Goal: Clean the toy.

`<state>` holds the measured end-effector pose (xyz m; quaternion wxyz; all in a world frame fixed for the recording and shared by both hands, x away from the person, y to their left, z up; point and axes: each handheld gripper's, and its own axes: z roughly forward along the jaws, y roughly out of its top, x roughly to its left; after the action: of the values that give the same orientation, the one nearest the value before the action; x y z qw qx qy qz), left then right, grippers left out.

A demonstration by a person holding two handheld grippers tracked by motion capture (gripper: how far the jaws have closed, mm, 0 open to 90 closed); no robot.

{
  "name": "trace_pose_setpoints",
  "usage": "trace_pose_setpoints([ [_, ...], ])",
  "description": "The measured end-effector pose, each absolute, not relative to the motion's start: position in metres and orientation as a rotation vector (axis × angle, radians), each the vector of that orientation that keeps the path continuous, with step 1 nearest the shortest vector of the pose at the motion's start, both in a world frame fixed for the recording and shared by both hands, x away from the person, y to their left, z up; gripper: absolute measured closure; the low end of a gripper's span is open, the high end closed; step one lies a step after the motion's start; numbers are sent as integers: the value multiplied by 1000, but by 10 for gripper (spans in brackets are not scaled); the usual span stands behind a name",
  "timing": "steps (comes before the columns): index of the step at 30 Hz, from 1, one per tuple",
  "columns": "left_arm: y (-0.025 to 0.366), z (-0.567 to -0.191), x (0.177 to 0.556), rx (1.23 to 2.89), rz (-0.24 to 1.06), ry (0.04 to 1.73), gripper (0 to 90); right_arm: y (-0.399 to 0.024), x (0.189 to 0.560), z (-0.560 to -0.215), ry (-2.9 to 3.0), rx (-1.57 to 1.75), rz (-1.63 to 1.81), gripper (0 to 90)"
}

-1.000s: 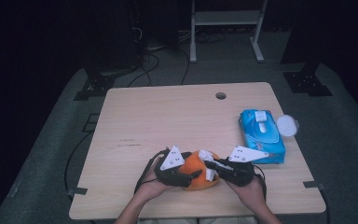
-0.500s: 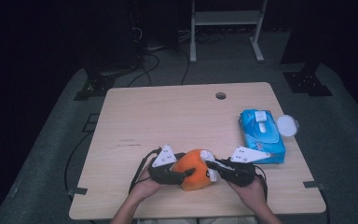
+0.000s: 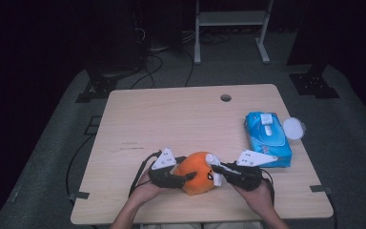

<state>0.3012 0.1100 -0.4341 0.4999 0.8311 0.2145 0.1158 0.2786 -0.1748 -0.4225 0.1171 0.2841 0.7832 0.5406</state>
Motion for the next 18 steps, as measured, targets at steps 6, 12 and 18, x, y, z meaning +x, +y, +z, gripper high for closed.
trace_pose_setpoints([
  [6, 109, -434, 301, 2005, 281, 515, 337, -192, 291, -434, 2276, 955, 1505, 827],
  [12, 103, -433, 297, 2012, 303, 477, 328, -187, 285, -420, 2247, 915, 1591, 826],
  [18, 99, -431, 294, 2023, 318, 457, 325, -195, 293, -431, 2263, 983, 1542, 827],
])
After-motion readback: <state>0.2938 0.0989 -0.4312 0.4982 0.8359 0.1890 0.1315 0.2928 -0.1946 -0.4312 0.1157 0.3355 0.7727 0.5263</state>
